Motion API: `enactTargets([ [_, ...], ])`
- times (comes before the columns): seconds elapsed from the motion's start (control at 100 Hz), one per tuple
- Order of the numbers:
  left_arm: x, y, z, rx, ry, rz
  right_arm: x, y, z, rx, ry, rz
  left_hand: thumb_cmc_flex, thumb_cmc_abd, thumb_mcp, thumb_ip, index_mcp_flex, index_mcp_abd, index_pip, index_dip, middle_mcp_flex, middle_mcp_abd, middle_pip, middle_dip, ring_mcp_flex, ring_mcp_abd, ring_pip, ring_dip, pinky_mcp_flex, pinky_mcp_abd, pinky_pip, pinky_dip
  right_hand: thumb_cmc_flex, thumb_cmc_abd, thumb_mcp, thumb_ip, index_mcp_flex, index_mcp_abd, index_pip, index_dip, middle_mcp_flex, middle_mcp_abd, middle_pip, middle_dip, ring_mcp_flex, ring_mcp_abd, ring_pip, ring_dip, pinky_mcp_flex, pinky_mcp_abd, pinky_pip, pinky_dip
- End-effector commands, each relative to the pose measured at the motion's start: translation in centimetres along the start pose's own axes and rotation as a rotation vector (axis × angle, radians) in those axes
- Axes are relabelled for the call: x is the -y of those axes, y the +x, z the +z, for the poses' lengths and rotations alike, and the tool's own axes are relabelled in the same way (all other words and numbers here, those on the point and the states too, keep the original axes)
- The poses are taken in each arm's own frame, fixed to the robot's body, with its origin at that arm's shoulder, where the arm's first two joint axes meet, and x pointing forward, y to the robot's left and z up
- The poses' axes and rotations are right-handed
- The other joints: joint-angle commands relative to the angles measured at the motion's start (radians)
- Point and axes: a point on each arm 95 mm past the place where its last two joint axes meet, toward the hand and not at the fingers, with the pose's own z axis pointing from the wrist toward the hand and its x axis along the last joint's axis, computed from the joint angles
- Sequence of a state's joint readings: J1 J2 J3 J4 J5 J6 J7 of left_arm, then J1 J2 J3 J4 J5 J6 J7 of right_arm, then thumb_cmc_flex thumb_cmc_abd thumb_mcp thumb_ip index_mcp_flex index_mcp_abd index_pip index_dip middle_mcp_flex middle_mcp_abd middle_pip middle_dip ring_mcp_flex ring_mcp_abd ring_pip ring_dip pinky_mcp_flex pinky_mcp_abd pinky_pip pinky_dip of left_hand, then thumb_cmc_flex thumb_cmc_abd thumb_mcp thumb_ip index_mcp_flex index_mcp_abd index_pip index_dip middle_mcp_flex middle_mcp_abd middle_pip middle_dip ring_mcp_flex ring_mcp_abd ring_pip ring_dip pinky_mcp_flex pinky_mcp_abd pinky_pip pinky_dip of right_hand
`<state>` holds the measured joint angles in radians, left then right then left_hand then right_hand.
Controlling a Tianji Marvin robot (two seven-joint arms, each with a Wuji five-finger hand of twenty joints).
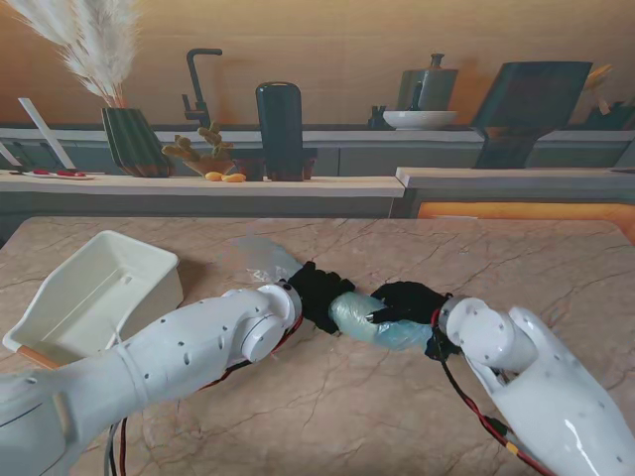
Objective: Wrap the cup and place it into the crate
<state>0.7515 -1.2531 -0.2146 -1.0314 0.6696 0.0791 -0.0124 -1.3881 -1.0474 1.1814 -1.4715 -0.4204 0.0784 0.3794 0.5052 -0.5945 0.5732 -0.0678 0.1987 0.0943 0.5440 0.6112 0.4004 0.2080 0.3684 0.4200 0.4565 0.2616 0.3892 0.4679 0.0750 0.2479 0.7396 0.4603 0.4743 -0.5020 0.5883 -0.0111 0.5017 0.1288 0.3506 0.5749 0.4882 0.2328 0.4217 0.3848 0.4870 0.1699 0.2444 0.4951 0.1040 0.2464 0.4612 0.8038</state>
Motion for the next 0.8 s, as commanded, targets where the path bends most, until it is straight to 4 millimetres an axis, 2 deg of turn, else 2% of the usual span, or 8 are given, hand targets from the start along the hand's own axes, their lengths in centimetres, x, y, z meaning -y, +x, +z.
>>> enactTargets([
  [0.0,-8.4,0.3,-1.3,0.014,-0.22,-0.015,0.7,1.1,-0.8,-0.051,-0.028,-0.001,0.083,0.101,0.057,-0.008,0.201,-0.036,0.179,0.037,0.247,-0.085,0.026,0.017,0.062,-0.03,0.02,0.018,0.003,0.024,0.025,0.013,-0.014,0.023,-0.028,-0.002,0.072,-0.13,0.148,0.076,0.019,0.015,0.014,0.0,0.002,0.015,-0.001,-0.005,0.005,0.014,-0.017,-0.001],
  [0.16,-8.0,0.2,-0.6,0.034,-0.231,-0.062,1.0,1.8,-3.7,-0.12,-0.213,0.001,0.145,0.092,0.124,0.007,0.259,-0.07,0.285,0.109,0.312,-0.099,0.056,0.037,0.097,-0.032,0.039,0.027,0.015,0.026,0.053,0.015,-0.009,0.026,-0.032,-0.001,0.095,-0.131,0.15,0.083,0.048,0.019,0.023,0.002,0.028,0.018,0.023,0.011,0.021,0.022,-0.013,-0.001],
  [0.23,-7.8,0.1,-0.3,0.041,-0.244,-0.086,1.4,1.9,-4.8,-0.144,-0.287,0.001,0.253,0.028,0.153,-0.045,0.272,-0.104,0.373,0.161,0.359,-0.109,0.087,0.052,0.139,-0.042,0.067,0.037,0.04,0.015,0.095,0.025,-0.008,0.03,-0.033,-0.001,0.102,-0.133,0.151,0.086,0.059,0.018,0.027,0.004,0.036,0.02,0.033,0.016,0.028,0.025,-0.011,0.0],
  [0.28,-7.5,0.1,0.0,0.043,-0.259,-0.103,1.7,2.0,-5.6,-0.158,-0.345,0.002,0.321,-0.003,0.174,-0.056,0.276,-0.125,0.434,0.171,0.389,-0.114,0.115,0.067,0.171,-0.044,0.096,0.049,0.072,0.0,0.152,0.044,-0.007,0.028,-0.034,0.0,0.116,-0.136,0.155,0.089,0.074,0.019,0.033,0.006,0.046,0.022,0.041,0.021,0.037,0.027,-0.008,0.001],
  [0.33,-7.3,0.1,0.3,0.041,-0.28,-0.118,2.0,2.3,-6.3,-0.173,-0.395,0.003,0.377,-0.014,0.195,-0.055,0.284,-0.141,0.494,0.151,0.469,-0.116,0.079,0.207,0.223,-0.049,0.154,0.074,0.125,-0.012,0.251,0.082,-0.002,0.02,-0.033,0.001,0.137,-0.133,0.16,0.092,0.093,0.025,0.037,0.007,0.059,0.028,0.05,0.026,0.046,0.034,-0.004,0.001],
  [0.48,-6.1,0.1,0.8,0.007,-0.412,-0.193,2.8,2.7,-8.4,-0.211,-0.489,-0.03,0.465,-0.007,0.201,-0.041,0.323,-0.136,0.462,0.06,0.644,-0.115,-0.055,0.381,0.334,-0.029,0.343,0.184,0.243,-0.017,0.486,0.214,-0.004,0.034,-0.034,0.003,0.165,-0.14,0.174,0.104,0.123,0.019,0.052,0.014,0.084,0.029,0.072,0.037,0.063,0.039,0.002,0.002],
  [0.64,-5.7,0.3,1.3,-0.022,-0.418,-0.201,3.4,2.8,-9.7,-0.22,-0.531,-0.027,0.451,-0.038,0.259,-0.036,0.352,-0.153,0.541,0.056,0.663,-0.099,0.01,0.419,0.488,-0.064,0.552,0.31,0.42,-0.037,0.679,0.332,-0.003,0.047,-0.034,0.005,0.174,-0.142,0.178,0.111,0.137,0.02,0.056,0.016,0.096,0.033,0.088,0.044,0.068,0.042,0.003,0.0],
  [0.79,-5.3,0.4,0.7,-0.034,-0.371,-0.226,3.7,2.7,-10.4,-0.215,-0.573,-0.009,0.334,-0.068,0.436,0.009,0.349,-0.107,0.617,0.096,0.683,-0.064,0.153,0.459,0.621,-0.102,0.679,0.332,0.55,-0.051,0.802,0.346,0.003,0.065,-0.035,0.007,0.181,-0.139,0.179,0.116,0.147,0.026,0.065,0.021,0.099,0.036,0.101,0.049,0.072,0.045,0.006,0.001],
])
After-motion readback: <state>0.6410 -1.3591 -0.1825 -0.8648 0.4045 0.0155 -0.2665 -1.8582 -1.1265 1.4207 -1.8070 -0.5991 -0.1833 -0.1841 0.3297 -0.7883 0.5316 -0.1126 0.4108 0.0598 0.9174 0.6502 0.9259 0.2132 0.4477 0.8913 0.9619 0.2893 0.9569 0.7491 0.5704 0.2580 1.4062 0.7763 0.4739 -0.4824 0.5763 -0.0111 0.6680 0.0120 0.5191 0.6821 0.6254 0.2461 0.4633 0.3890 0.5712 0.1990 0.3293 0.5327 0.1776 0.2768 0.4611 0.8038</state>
